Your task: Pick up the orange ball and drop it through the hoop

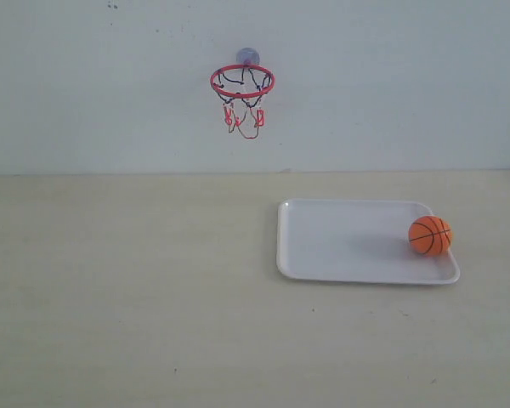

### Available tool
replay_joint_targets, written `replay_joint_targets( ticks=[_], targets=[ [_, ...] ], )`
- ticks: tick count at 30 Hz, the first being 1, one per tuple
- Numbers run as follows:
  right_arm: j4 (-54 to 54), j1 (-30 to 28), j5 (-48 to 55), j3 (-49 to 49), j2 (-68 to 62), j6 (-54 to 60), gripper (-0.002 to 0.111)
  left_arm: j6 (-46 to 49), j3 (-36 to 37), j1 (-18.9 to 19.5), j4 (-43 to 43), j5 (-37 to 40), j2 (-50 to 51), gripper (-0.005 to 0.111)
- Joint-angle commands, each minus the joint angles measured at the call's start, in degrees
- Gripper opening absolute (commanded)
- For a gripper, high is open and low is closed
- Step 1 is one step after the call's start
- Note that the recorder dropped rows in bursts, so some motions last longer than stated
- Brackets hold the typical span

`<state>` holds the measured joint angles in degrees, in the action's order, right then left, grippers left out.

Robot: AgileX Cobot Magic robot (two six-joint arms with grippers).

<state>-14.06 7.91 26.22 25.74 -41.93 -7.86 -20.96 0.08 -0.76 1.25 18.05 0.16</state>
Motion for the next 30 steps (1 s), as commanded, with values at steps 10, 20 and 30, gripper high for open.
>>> replay_joint_targets(
  ticks=[10, 20, 30],
  targets=[
    [-0.5, 0.06, 11.5, 20.7, -23.93, 8.41, 0.0, 0.07, -0.08, -0.45, 0.0, -0.48, -0.16, 0.004],
    [2.38, -0.07, 25.27, 48.02, -50.91, 8.49, 0.021, 0.07, -0.08, -0.45, 0.0, -0.48, -0.16, 0.004],
    [8.75, -0.07, 30.45, 66.69, -69.97, 5.18, 0.082, 0.07, -0.08, -0.45, 0.0, -0.48, -0.16, 0.004]
  ],
)
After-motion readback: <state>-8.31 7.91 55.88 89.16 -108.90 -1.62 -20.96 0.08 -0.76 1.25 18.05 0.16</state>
